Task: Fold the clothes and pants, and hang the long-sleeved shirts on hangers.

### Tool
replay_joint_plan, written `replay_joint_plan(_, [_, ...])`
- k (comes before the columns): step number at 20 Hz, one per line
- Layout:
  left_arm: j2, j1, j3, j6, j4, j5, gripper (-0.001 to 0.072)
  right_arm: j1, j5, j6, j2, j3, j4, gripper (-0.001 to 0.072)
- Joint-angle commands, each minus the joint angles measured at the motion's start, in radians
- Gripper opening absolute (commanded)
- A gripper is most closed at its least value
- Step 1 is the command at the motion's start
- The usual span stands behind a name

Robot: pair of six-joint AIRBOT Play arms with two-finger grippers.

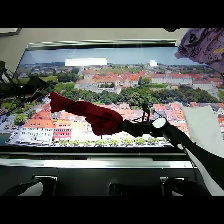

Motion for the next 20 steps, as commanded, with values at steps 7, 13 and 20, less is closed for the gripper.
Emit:
replay_joint_plan(7, [-0.019,0.019,-0.002,-0.007,0.0,-0.057,0.0634,0.073,-0.176,-0.095,-0.11,0.022,0.16,0.0202])
replay_joint_plan(13, [-0.026,0.214,-0.13,0.009,0.003,-0.112,0.0634,0.071,-0.142,-0.104,-0.053,0.027,0.135,0.0023])
replay_joint_plan(20, [-0.136,0.282,-0.312,0.247,-0.154,0.039,0.0634,0.071,-0.063,-0.101,0.002,0.027,0.127,0.0024])
